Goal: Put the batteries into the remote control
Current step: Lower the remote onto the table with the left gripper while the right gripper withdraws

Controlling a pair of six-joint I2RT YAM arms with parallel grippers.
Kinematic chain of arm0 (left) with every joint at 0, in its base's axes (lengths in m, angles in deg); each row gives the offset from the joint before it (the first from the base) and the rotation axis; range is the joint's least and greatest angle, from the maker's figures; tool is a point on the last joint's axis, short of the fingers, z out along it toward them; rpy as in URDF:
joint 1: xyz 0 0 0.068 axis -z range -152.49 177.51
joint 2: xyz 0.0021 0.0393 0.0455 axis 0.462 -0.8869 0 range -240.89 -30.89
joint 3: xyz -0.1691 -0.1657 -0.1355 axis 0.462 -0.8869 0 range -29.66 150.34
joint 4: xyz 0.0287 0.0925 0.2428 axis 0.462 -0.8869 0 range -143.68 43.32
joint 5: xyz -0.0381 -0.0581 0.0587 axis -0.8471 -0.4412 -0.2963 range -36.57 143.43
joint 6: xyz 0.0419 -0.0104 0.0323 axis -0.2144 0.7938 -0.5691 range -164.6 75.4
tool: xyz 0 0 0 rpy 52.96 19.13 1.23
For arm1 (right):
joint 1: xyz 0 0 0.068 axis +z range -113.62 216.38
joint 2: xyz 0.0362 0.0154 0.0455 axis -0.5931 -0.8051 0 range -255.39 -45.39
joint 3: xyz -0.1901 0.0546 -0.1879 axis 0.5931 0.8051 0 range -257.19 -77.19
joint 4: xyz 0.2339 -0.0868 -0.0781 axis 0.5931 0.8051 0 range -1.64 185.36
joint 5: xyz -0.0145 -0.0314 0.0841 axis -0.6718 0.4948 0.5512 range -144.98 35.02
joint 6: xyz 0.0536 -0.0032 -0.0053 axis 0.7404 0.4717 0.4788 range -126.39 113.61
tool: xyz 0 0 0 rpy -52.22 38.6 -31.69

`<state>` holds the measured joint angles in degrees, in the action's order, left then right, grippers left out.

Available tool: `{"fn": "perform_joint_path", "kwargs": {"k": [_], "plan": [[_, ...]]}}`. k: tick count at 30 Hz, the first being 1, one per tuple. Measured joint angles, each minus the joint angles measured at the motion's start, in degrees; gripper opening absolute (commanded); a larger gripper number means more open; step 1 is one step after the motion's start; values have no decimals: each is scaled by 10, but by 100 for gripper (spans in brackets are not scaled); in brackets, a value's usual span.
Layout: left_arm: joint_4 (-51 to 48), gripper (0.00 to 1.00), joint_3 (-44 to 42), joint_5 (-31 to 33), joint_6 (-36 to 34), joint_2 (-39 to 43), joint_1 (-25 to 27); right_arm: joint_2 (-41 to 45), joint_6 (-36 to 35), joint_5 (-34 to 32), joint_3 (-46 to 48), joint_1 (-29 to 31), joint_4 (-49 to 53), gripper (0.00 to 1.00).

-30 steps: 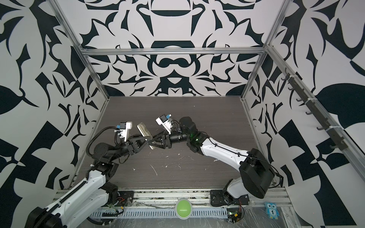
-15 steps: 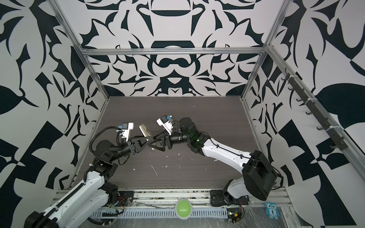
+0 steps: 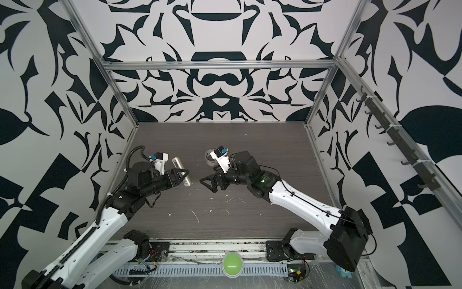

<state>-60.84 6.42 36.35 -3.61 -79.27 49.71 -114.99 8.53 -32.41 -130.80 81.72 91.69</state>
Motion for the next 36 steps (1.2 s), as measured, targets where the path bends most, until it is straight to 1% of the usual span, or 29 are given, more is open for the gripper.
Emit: {"fn": "perform_joint_path", "kwargs": {"k": [5, 9, 14, 16, 22, 26, 36], "plan": [[-67, 17, 6, 38, -4, -45, 0, 29, -45, -85, 16, 0, 50, 99], [-123, 19, 22, 79, -5, -82, 0, 39, -67, -146, 33, 0, 74, 99], [-157, 18, 45, 109, -5, -132, 0, 58, -81, -199, 69, 0, 82, 99], [-167, 16, 51, 118, -5, -150, 2, 61, -85, -214, 75, 0, 85, 99], [-202, 17, 62, 163, -6, -203, 16, 75, -94, -248, 93, -3, 84, 99], [-218, 17, 79, 196, -10, -236, 34, 83, -95, -269, 110, -5, 80, 99], [-242, 18, 134, 272, -26, -362, 97, 101, -96, -308, 124, -15, 70, 99]]}}
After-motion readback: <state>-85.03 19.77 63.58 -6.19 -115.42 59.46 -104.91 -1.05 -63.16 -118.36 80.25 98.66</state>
